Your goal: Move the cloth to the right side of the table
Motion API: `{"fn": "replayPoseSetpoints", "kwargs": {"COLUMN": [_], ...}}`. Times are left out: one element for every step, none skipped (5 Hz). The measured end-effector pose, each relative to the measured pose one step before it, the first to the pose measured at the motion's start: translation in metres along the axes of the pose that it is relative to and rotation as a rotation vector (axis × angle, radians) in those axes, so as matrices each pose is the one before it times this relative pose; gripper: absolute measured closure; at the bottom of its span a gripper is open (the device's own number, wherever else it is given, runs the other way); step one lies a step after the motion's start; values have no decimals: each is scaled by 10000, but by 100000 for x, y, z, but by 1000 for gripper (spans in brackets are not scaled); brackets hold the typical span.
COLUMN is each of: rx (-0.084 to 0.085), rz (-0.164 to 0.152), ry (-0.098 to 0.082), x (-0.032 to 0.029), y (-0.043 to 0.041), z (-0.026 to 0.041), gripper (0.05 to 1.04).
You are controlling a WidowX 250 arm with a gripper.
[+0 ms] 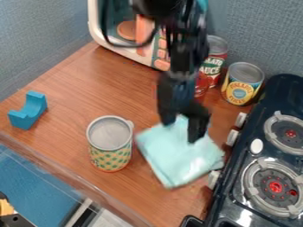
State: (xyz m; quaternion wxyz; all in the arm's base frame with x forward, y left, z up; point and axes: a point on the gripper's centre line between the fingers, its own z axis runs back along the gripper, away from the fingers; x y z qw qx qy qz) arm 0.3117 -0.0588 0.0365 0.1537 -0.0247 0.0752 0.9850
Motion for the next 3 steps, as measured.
{"fn": "replayPoseSetpoints", "kwargs": {"rx": [19, -312, -16], "rz": [476, 86, 75], "ry": [482, 340, 24], "x": [-98, -339, 10], "y": [-1328, -830, -251], "z": [2938, 645, 34], "gripper": [83, 83, 83]}}
